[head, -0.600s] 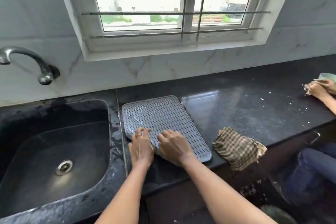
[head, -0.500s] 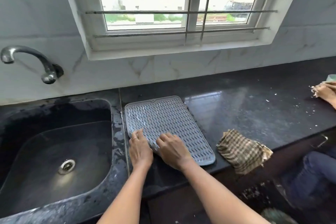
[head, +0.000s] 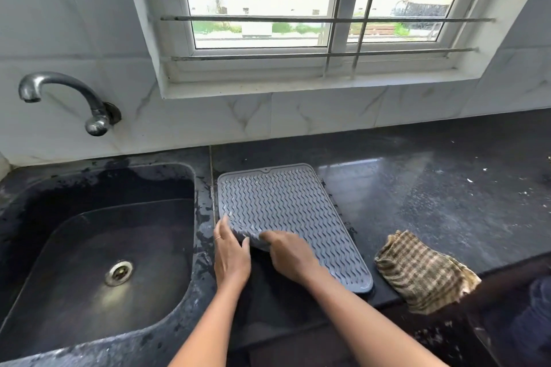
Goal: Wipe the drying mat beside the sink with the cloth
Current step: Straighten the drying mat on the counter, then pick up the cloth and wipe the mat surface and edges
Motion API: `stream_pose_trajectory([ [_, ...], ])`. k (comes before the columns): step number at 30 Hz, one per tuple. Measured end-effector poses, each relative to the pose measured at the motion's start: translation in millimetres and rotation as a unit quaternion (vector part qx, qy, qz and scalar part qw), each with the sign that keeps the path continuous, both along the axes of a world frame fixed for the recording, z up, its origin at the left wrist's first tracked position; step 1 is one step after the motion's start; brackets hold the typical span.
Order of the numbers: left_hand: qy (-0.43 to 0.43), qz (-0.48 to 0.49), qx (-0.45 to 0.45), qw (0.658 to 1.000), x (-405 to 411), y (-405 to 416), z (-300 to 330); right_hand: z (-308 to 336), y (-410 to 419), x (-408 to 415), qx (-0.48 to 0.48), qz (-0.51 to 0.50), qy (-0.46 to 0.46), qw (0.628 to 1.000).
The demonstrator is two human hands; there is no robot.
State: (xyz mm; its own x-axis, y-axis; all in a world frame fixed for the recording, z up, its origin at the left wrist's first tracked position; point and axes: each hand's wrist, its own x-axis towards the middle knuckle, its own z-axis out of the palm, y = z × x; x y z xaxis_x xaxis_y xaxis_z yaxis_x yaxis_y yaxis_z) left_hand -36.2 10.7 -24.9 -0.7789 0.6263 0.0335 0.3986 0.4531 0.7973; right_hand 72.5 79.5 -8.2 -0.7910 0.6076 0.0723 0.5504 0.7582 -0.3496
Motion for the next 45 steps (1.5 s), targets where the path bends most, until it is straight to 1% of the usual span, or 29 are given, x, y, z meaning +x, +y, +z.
stream_pose_trajectory([
  [4,-0.038,0.036,0.050,0.997,2.3,15.2,7.0,15.7,23.8,2.8,-0.093,-0.049,0.062,0.993],
  [7,-0.126,0.086,0.066,0.986,3.0,28.9,13.4,23.5,42.6,5.9,-0.176,-0.119,0.119,0.970],
  [8,-0.163,0.080,0.062,0.981,2.5,33.5,13.6,24.2,48.5,7.8,-0.202,-0.141,0.124,0.961],
  [11,-0.243,-0.009,0.058,0.968,1.6,42.8,14.2,23.6,59.4,13.3,-0.262,-0.177,0.119,0.941],
  [13,-0.272,-0.038,0.066,0.959,2.3,46.4,16.9,22.4,60.7,13.8,-0.281,-0.188,0.129,0.932],
  [15,-0.268,-0.056,0.068,0.959,3.4,47.4,20.3,21.8,59.2,12.9,-0.291,-0.198,0.154,0.923],
  [18,-0.235,-0.078,0.054,0.967,-0.1,44.9,29.7,24.1,57.5,12.6,-0.320,-0.184,0.165,0.915],
  [20,-0.232,-0.077,0.057,0.968,-5.9,40.4,37.1,27.8,54.6,12.0,-0.370,-0.155,0.162,0.901],
  [22,-0.215,-0.079,0.021,0.973,-12.8,32.5,40.8,31.9,47.8,10.0,-0.410,-0.127,0.151,0.891],
  [24,-0.240,-0.077,-0.038,0.967,-19.7,18.8,35.3,30.2,39.6,6.2,-0.385,-0.090,0.101,0.913],
  [25,-0.267,-0.071,-0.069,0.959,-22.5,9.3,31.5,27.3,34.0,3.4,-0.362,-0.067,0.063,0.928],
  [26,-0.276,-0.059,-0.106,0.953,-25.8,-1.2,27.4,23.4,27.4,0.7,-0.344,-0.044,0.021,0.938],
  [28,-0.235,-0.036,-0.177,0.955,-32.3,-21.8,19.4,11.8,11.8,-4.7,-0.301,-0.004,-0.076,0.951],
  [30,-0.184,-0.027,-0.228,0.956,-36.2,-35.6,14.8,-3.1,-3.2,-8.1,-0.228,0.023,-0.171,0.958],
  [31,-0.169,-0.027,-0.247,0.954,-36.1,-39.2,14.5,-11.1,-10.0,-8.6,-0.195,0.030,-0.204,0.959],
  [33,-0.138,-0.025,-0.275,0.951,-34.4,-42.4,16.0,-25.1,-20.6,-7.6,-0.140,0.032,-0.240,0.960],
  [35,-0.064,-0.018,-0.311,0.948,-32.4,-41.2,18.3,-34.3,-25.5,-4.5,-0.108,0.030,-0.241,0.964],
  [37,0.024,-0.009,-0.351,0.936,-30.4,-39.3,20.7,-38.0,-25.9,-1.5,-0.097,0.030,-0.231,0.968],
  [39,0.096,-0.007,-0.361,0.928,-26.0,-37.9,23.4,-37.6,-26.5,0.3,-0.089,0.031,-0.228,0.969],
  [41,0.153,-0.013,-0.334,0.930,-19.2,-35.7,24.4,-33.2,-28.0,0.3,-0.080,0.035,-0.216,0.972],
  [42,0.173,-0.016,-0.305,0.936,-14.4,-33.7,25.2,-29.2,-28.0,2.3,-0.070,0.036,-0.193,0.978],
  [43,0.188,-0.019,-0.269,0.945,-9.5,-31.8,25.2,-24.2,-28.0,5.1,-0.045,0.037,-0.157,0.986],
  [45,0.210,-0.037,-0.192,0.958,0.6,-26.1,25.1,-14.7,-25.7,13.1,0.032,0.029,-0.068,0.997],
])
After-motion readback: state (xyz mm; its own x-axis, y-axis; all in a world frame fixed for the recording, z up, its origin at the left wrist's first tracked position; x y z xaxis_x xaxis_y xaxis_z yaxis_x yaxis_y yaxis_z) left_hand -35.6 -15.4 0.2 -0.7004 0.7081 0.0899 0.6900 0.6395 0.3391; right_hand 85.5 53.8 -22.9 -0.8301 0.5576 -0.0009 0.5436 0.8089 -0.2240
